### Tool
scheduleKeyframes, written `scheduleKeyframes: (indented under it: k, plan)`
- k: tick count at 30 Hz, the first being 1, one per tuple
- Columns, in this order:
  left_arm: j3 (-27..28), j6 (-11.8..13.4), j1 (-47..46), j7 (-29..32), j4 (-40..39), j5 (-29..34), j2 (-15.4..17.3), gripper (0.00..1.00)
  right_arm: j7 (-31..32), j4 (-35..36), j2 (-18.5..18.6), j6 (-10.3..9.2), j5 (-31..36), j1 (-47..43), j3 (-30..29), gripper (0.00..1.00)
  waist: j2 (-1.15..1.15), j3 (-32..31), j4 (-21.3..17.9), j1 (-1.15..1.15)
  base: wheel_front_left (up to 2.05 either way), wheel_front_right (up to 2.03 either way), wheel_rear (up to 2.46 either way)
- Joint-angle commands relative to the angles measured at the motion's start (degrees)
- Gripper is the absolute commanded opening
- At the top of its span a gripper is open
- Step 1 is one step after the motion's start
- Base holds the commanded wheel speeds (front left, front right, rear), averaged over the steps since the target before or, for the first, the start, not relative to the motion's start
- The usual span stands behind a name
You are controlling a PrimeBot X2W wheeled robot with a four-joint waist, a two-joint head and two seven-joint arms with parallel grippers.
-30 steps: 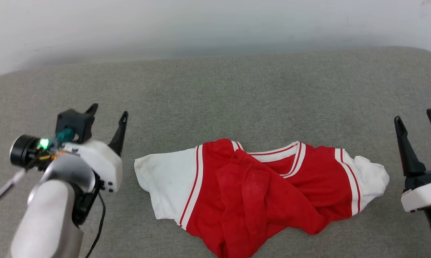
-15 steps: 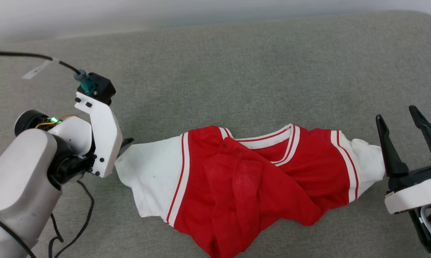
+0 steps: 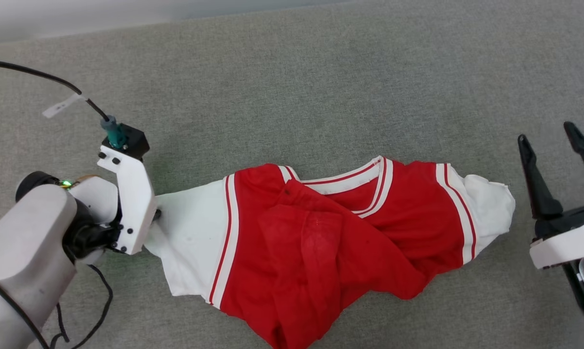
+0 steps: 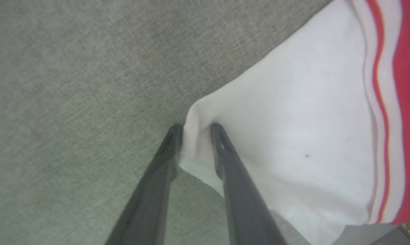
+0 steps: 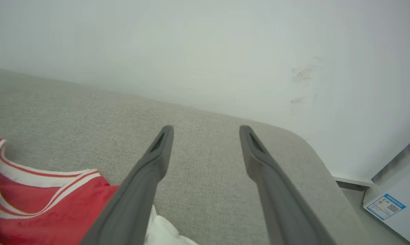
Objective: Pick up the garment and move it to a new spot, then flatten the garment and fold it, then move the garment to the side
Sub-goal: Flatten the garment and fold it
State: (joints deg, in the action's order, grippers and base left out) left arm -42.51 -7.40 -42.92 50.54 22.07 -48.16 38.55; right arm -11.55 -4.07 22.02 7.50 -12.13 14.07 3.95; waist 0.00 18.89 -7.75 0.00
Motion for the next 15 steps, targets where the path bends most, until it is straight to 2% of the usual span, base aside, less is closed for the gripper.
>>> scheduleKeyframes:
  k: [1,5,8,12,15]
  plan:
    - [-2.29,-0.01,2.09,-0.33,1.16,-0.6,-1.37,0.0,-0.04,-0.23,0.64,-0.02,-0.26,1.04,0.1,1.0,0.0,-0.48,0.42,0.0,0.0,0.0,0.0]
    - [-3.87,-0.01,0.07,-3.43,-1.06,-1.65,0.26,0.0,2.14,-0.19,4.28,-0.02,-1.41,3.99,1.43,1.0,0.0,-1.75,1.51,0.0,0.0,0.0,0.0]
    - [-5.01,-0.02,-1.25,-5.86,-3.49,-1.77,2.09,0.0,6.67,0.31,9.08,-0.02,-3.4,6.86,4.89,1.0,0.0,-2.43,2.35,0.0,0.0,0.0,0.0]
    - [-6.42,-0.01,-2.33,-8.49,-6.5,-1.91,3.47,0.0,18.27,1.45,17.61,-0.02,-10.78,12.04,13.1,1.0,0.0,-2.89,3.74,0.0,0.0,0.0,0.0]
    - [-7.16,-0.01,-3.19,-9.59,-8.02,-1.69,3.87,0.0,30.08,2.2,24.1,-0.02,-18.63,15.43,20.94,1.0,0.0,-2.73,4.81,0.0,0.0,0.0,0.0]
